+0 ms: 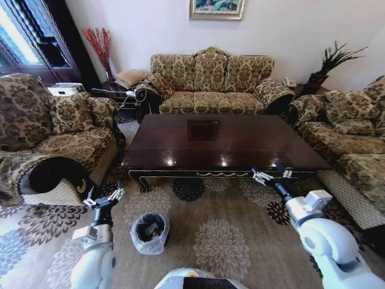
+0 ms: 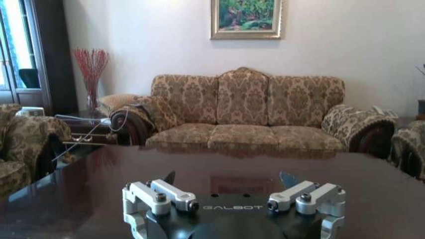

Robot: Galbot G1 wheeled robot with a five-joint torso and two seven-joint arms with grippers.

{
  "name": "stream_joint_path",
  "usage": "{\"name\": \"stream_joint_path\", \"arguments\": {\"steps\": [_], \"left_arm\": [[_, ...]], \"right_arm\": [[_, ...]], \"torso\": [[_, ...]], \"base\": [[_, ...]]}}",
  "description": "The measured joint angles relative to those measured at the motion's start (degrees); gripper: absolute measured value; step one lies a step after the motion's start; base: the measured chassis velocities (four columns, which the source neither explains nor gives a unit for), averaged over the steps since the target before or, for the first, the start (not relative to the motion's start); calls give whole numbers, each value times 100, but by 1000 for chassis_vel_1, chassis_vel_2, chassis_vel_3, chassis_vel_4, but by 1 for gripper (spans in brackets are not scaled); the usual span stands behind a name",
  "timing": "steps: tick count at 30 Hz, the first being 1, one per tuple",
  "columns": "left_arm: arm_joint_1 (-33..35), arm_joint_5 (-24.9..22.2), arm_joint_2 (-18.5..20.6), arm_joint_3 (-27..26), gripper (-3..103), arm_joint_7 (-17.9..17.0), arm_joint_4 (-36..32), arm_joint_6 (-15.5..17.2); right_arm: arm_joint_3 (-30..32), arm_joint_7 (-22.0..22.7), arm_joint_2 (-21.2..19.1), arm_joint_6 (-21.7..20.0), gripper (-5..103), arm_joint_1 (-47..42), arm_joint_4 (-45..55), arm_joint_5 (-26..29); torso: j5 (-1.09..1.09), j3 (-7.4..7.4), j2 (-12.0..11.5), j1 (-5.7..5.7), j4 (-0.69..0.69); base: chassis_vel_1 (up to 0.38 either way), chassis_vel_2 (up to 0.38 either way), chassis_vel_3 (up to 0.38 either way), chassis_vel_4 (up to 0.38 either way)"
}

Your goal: Move to the front of the table and place the trash on the table into the trash bin.

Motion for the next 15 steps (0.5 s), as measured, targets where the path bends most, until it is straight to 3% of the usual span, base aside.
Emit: {"name": "stream_joint_path", "arguments": {"steps": [15], "left_arm": [[35,177,6,-13,100,-181,180,-321]], "right_arm": [[-111,-22,18,104,100,-15,-88,-5]], "torso": [[-1,-1,2,-4,0]], "base": [[96,-85,-83,99]]}}
